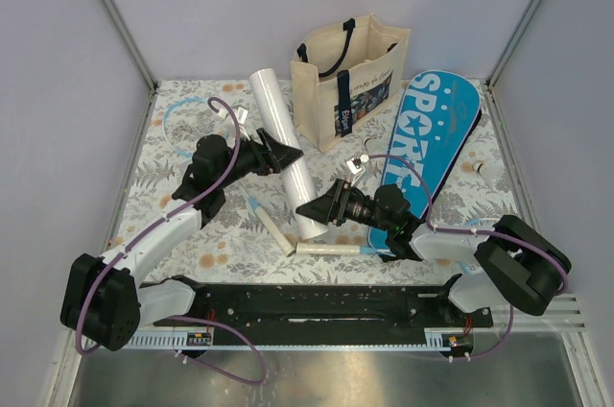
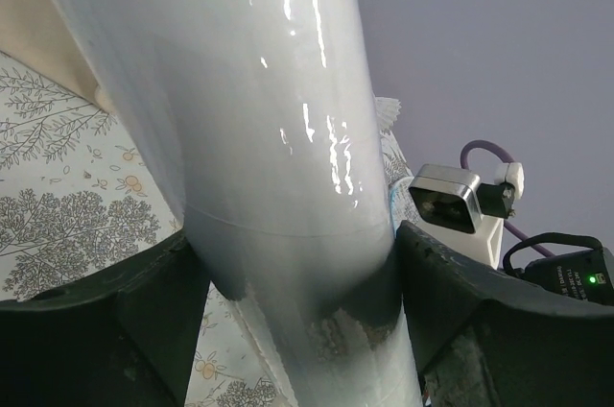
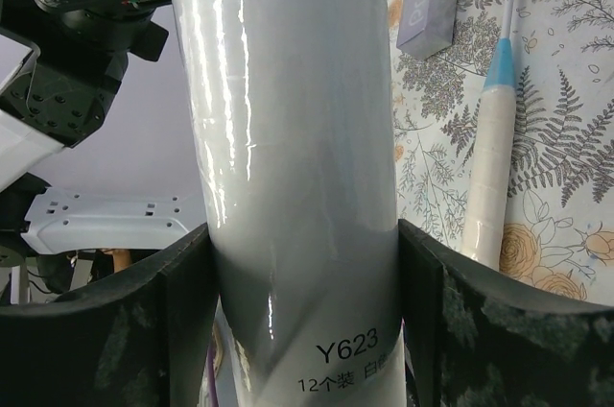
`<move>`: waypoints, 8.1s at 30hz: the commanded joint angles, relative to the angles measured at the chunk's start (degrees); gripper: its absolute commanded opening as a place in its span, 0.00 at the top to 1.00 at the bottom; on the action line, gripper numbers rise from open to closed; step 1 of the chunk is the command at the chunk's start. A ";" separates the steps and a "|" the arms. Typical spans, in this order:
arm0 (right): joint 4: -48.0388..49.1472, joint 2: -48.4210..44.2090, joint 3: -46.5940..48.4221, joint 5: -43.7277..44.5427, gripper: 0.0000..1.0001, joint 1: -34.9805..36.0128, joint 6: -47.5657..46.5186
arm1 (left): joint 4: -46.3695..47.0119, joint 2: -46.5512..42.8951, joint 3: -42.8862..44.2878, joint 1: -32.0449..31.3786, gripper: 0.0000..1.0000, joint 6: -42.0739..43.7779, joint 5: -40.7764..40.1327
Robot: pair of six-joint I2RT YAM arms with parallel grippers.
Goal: Pack up the badminton gear
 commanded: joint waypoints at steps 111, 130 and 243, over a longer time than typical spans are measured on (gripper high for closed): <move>-74.27 0.40 46.00 0.85 1.00 -14.69 -26.69 | -30.65 -38.93 -4.42 -22.72 0.59 59.64 -53.50; -60.10 16.14 37.89 16.51 0.65 -8.09 -24.66 | -29.58 -43.87 -7.95 -22.72 0.58 57.71 -42.78; -66.79 -11.90 47.21 -30.77 1.00 -10.21 -50.95 | -52.35 -27.96 8.40 -24.13 0.54 78.19 -22.56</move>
